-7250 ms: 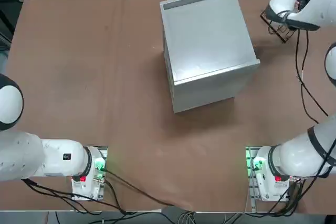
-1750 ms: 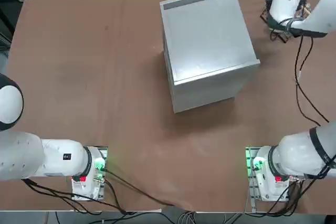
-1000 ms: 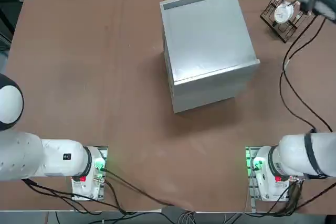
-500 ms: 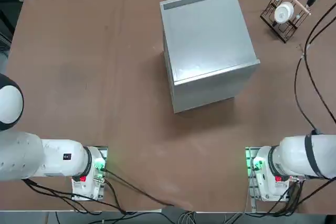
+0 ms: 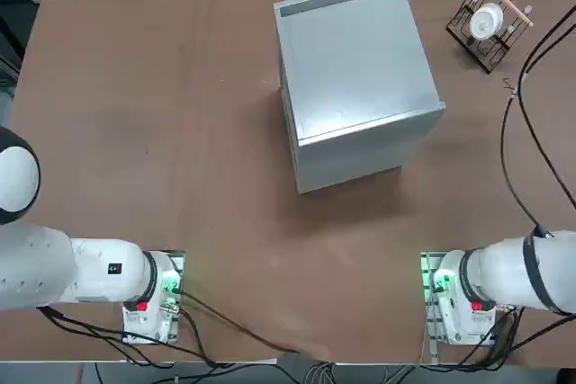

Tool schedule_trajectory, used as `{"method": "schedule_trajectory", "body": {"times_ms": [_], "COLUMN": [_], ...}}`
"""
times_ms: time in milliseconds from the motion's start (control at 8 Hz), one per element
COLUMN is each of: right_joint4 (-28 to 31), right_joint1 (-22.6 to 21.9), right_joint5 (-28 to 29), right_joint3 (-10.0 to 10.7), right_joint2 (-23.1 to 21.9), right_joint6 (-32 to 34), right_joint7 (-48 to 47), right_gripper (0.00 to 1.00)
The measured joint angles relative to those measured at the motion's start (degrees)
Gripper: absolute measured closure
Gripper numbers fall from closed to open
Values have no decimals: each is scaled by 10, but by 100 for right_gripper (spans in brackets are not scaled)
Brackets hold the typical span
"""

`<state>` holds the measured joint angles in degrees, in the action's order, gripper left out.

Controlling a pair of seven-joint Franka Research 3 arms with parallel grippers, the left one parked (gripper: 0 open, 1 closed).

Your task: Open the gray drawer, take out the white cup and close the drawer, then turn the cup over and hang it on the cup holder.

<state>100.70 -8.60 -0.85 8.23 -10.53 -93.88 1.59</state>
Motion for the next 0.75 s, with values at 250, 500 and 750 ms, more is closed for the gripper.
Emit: {"method": "schedule_trajectory", "body": {"times_ms": [250,500,750], "right_joint4": [-18,-60,-115], "right_joint1": [-8,-8,-4], "right_joint5": [0,-1,-1], "right_joint3": [1,2,6], "right_joint2": [4,37,83], "right_joint6": [3,40,69], "right_joint7": [-11,-11,-11], "right_gripper": [0,0,0]}}
